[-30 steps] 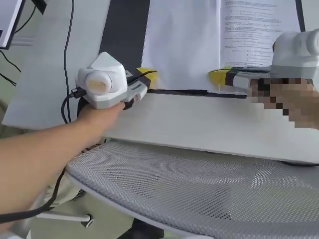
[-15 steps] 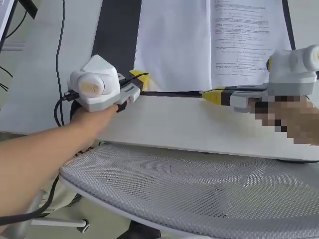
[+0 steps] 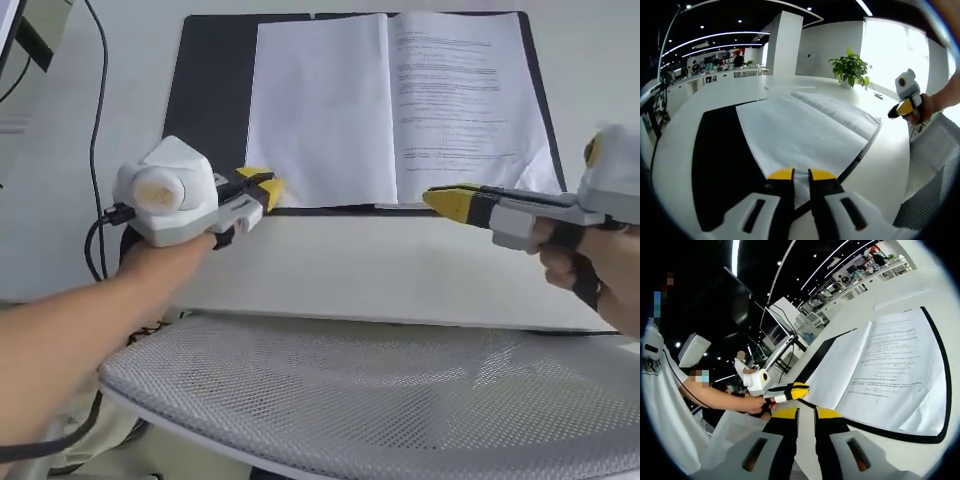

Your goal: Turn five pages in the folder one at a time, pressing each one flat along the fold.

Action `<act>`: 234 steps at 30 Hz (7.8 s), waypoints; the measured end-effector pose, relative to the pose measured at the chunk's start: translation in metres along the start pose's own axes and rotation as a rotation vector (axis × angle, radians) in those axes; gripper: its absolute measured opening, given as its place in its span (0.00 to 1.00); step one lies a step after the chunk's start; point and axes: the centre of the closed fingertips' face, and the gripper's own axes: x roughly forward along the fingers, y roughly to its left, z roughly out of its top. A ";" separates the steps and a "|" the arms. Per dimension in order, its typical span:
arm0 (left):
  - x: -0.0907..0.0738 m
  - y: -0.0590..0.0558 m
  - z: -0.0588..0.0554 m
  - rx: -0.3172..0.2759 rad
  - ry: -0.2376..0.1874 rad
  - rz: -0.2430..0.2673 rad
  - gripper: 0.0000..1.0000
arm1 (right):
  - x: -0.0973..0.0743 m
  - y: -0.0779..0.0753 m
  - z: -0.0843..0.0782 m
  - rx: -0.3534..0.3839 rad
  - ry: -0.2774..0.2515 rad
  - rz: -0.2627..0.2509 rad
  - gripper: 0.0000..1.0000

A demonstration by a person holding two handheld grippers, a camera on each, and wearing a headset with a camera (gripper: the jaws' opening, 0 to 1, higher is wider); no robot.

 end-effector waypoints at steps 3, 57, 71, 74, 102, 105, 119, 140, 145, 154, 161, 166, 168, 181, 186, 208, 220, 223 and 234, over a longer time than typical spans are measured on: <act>-0.005 -0.002 0.000 0.001 0.017 0.000 0.14 | -0.014 -0.002 0.004 0.008 -0.023 -0.029 0.12; -0.140 -0.048 0.045 -0.202 -0.073 0.056 0.36 | -0.130 0.013 0.023 -0.024 -0.253 -0.311 0.32; -0.042 -0.112 0.103 0.008 -0.046 -0.093 0.38 | -0.137 -0.012 0.025 -0.016 -0.266 -0.322 0.31; -0.018 -0.130 0.111 0.032 -0.049 -0.115 0.39 | -0.136 -0.019 0.032 -0.013 -0.276 -0.317 0.31; 0.146 -0.205 0.064 0.015 -0.027 -0.056 0.55 | -0.106 -0.096 0.046 -0.002 -0.187 -0.251 0.28; 0.153 -0.207 0.064 0.018 -0.044 -0.036 0.57 | -0.106 -0.103 0.045 0.008 -0.189 -0.254 0.28; 0.161 -0.192 0.051 0.151 -0.056 0.036 0.40 | -0.107 -0.114 0.034 0.037 -0.187 -0.255 0.27; 0.160 -0.187 0.053 0.160 -0.081 0.010 0.24 | -0.105 -0.118 0.029 0.054 -0.180 -0.251 0.27; 0.160 -0.182 0.054 0.163 -0.084 0.014 0.19 | -0.103 -0.116 0.029 0.047 -0.178 -0.246 0.27; 0.159 -0.181 0.054 0.149 -0.086 0.010 0.14 | -0.092 -0.117 0.031 0.049 -0.174 -0.245 0.27; 0.159 -0.179 0.054 0.137 -0.091 0.006 0.12 | -0.076 -0.131 0.045 0.061 -0.185 -0.248 0.26; 0.158 -0.179 0.054 0.126 -0.094 0.007 0.11 | -0.065 -0.141 0.055 0.069 -0.176 -0.251 0.27; 0.158 -0.178 0.054 0.125 -0.094 0.006 0.11 | -0.064 -0.146 0.059 0.060 -0.174 -0.258 0.27; 0.158 -0.177 0.054 0.111 -0.102 0.003 0.10 | -0.058 -0.154 0.048 0.140 -0.116 -0.237 0.14; 0.158 -0.177 0.054 0.105 -0.102 0.000 0.09 | -0.061 -0.154 0.037 0.260 -0.110 -0.213 0.05; 0.142 -0.188 0.065 0.069 -0.079 -0.063 0.31 | -0.072 -0.136 0.054 0.413 -0.205 -0.167 0.00; 0.076 -0.155 0.095 0.080 -0.156 -0.028 0.32 | -0.059 -0.089 0.091 0.378 -0.242 -0.125 0.00; 0.054 -0.139 0.098 0.050 -0.168 -0.006 0.32 | -0.052 -0.073 0.099 0.357 -0.255 -0.107 0.00; -0.005 -0.088 0.090 0.038 -0.147 0.072 0.34 | -0.017 -0.027 0.114 0.326 -0.274 -0.045 0.00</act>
